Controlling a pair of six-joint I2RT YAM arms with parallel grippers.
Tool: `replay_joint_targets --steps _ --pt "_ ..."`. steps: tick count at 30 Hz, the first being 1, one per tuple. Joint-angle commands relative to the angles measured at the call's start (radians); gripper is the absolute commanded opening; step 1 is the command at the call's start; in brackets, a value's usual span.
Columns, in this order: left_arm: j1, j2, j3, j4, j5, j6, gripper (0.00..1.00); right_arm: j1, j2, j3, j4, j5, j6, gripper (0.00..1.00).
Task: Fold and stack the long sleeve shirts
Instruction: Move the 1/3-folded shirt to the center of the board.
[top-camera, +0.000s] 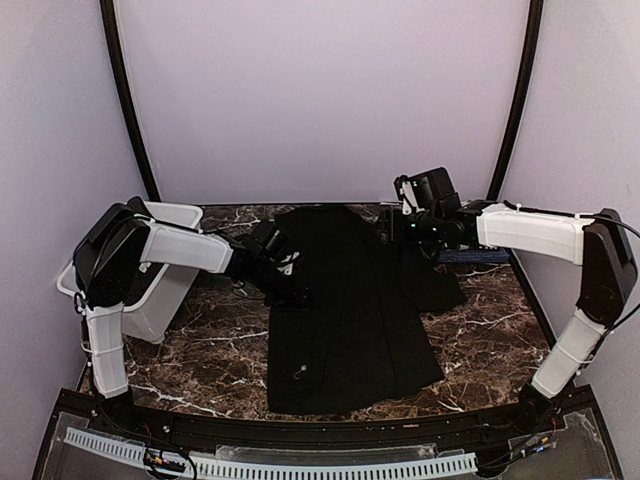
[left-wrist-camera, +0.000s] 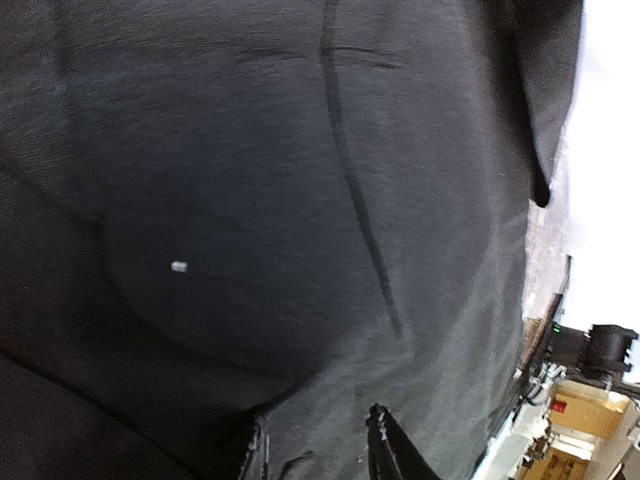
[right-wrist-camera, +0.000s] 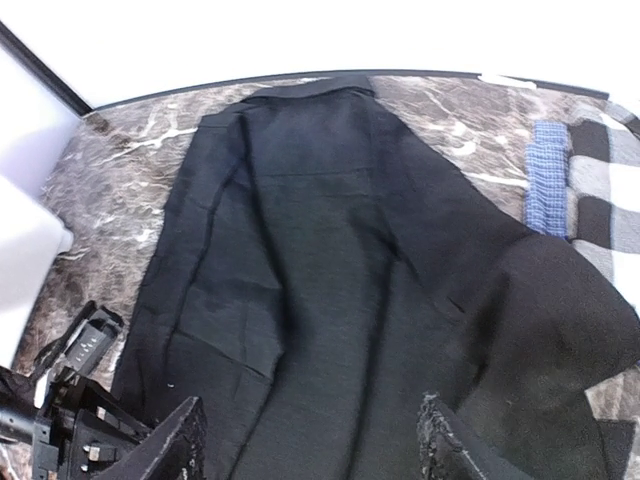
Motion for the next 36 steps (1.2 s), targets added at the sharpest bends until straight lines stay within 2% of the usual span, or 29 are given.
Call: replay_joint_targets --steps 1,11,17,28,36 --pt "0.017 0.007 -0.029 -0.041 -0.077 0.007 0.33 -0.011 -0.042 -0.034 -0.022 0.066 -0.021 0.7" --pt "0.106 -0.079 -0.213 -0.09 -0.138 0.042 0.32 -0.021 -0.099 -0.104 -0.05 0.133 -0.044 0.7" --pt "0.127 -0.115 -0.249 -0.11 -0.145 0.055 0.32 -0.027 -0.138 -0.171 -0.09 0.195 -0.03 0.7" --pt "0.117 -0.152 -0.121 -0.128 -0.078 0.101 0.32 -0.179 -0.306 -0.443 -0.114 0.233 0.069 0.64" --pt "0.103 -0.163 -0.025 -0.165 -0.065 0.12 0.32 -0.322 -0.37 -0.589 0.038 0.1 -0.011 0.64"
